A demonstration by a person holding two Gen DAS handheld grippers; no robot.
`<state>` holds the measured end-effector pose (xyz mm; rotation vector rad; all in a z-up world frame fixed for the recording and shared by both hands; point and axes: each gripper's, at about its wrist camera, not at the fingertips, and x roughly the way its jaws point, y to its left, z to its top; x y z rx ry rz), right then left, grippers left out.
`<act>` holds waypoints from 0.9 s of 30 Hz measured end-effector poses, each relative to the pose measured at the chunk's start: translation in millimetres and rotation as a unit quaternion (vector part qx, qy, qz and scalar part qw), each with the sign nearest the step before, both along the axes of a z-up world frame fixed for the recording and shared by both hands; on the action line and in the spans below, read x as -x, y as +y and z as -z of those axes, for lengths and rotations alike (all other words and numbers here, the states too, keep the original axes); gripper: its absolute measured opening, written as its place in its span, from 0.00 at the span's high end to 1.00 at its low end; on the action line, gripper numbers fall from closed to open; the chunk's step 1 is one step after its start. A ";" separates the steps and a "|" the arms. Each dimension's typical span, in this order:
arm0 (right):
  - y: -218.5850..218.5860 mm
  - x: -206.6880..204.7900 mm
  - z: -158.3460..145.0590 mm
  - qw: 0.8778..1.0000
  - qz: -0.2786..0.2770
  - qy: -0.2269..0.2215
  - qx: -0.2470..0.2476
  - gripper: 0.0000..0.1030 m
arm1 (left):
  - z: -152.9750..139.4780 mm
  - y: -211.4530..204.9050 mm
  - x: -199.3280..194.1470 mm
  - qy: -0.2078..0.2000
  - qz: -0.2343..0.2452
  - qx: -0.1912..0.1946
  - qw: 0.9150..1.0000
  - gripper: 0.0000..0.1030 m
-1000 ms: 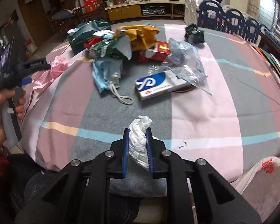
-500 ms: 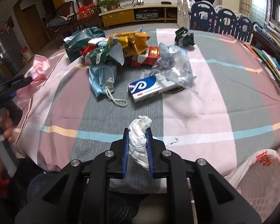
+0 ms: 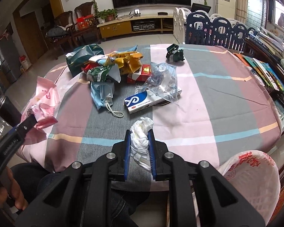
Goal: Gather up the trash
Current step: 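Grasp the pink plastic bag with the left tool while the right tool holds the tissue, then release the pink bag and tissue into the wastebasket with both tools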
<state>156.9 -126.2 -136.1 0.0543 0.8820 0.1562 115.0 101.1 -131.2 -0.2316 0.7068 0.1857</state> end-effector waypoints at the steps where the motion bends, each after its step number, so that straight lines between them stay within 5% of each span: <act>1: -1.2 0.5 -0.6 1.000 0.001 0.000 0.001 0.83 | 1.1 -1.1 0.3 0.001 0.001 -0.001 1.000 0.52; 17: -3.8 0.9 -0.7 1.000 0.010 0.003 0.004 0.83 | 10.5 1.7 -6.5 0.013 0.007 0.002 1.000 0.52; 27: -48.9 15.3 -19.8 0.999 0.043 -0.006 0.006 0.83 | 9.2 -0.4 -5.7 0.013 0.013 0.005 1.000 0.52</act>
